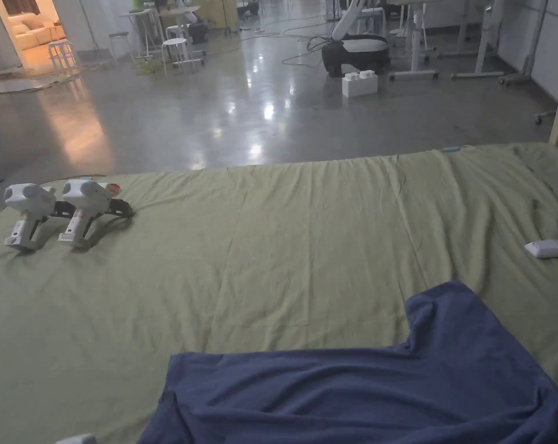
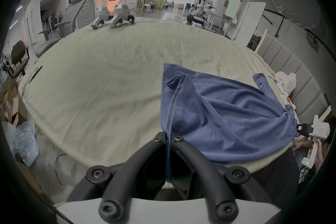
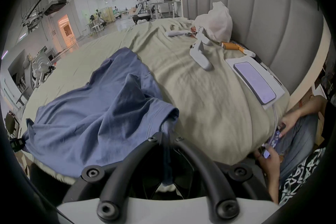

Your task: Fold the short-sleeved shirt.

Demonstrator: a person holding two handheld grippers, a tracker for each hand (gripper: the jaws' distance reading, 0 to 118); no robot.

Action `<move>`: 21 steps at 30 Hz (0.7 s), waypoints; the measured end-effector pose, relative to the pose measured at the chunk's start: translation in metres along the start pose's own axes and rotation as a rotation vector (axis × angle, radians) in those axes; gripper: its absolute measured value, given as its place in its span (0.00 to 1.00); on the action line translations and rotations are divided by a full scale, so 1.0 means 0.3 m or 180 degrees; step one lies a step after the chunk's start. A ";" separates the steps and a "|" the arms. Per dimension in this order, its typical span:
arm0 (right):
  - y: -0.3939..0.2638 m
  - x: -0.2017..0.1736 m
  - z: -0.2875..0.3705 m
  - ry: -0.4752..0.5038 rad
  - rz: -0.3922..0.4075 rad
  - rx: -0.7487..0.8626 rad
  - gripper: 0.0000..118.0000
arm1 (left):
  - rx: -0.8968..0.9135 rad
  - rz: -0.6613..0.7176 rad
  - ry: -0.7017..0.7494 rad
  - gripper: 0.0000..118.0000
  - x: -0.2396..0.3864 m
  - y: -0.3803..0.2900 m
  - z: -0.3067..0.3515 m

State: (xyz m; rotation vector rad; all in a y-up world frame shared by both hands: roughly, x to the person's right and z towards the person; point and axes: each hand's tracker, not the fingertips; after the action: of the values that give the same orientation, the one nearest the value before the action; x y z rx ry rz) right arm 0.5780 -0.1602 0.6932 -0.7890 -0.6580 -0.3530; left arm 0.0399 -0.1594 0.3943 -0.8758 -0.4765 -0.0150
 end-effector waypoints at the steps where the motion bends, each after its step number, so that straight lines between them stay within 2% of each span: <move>1: -0.020 -0.002 -0.003 0.0036 0.0074 0.0004 0.04 | 0.0010 0.0007 -0.0014 0.00 -0.006 -0.026 -0.002; 2: -0.038 0.000 -0.023 0.0075 0.0156 0.0010 0.04 | 0.0065 0.0031 -0.0073 0.08 -0.013 -0.051 -0.008; 3: -0.056 0.001 -0.034 0.0111 0.0193 0.0044 0.07 | 0.0073 0.0046 -0.0082 0.20 -0.021 -0.066 -0.017; 4: -0.070 0.001 -0.043 0.0094 0.0269 0.0063 0.26 | 0.0083 0.0086 -0.0070 0.46 -0.026 -0.078 -0.034; 5: -0.078 0.000 -0.047 -0.0016 0.0386 0.0031 0.46 | 0.0091 0.0144 0.0021 0.62 -0.035 -0.083 -0.040; 6: -0.082 0.029 -0.080 -0.0090 0.0440 -0.0030 0.63 | 0.0099 0.0174 0.0026 0.68 -0.043 -0.086 -0.039; 7: -0.086 0.036 -0.072 -0.0056 0.0425 -0.0019 0.66 | 0.0151 0.0206 0.0039 0.69 -0.048 -0.087 -0.024; 9: -0.086 0.054 -0.022 0.0025 0.0402 0.0119 0.66 | 0.0424 0.0096 0.0148 0.69 -0.038 -0.072 0.031; 12: -0.052 0.050 0.077 0.0198 0.0392 0.0410 0.66 | 0.1048 -0.0522 0.0609 0.71 0.058 -0.049 0.150; 13: -0.033 0.040 0.116 0.0305 0.0314 0.0503 0.66 | 0.1249 -0.0643 0.0614 0.72 0.085 -0.038 0.193; 15: 0.007 0.011 0.192 0.0627 0.0085 0.0788 0.66 | 0.1662 -0.0707 0.0338 0.73 0.151 -0.012 0.294; 17: 0.040 -0.041 0.268 0.0825 0.0025 0.1135 0.66 | 0.1910 -0.0770 0.0128 0.73 0.225 0.013 0.376; 21: 0.073 -0.161 0.407 0.1000 0.0272 0.1703 0.66 | 0.2304 -0.0764 0.0051 0.73 0.356 0.047 0.497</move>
State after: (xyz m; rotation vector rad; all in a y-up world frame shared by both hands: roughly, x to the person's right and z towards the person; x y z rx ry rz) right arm 0.5033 -0.0518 0.7130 -0.2406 -0.3919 -0.2009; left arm 0.0796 -0.0208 0.5084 -0.1068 -0.5201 -0.0648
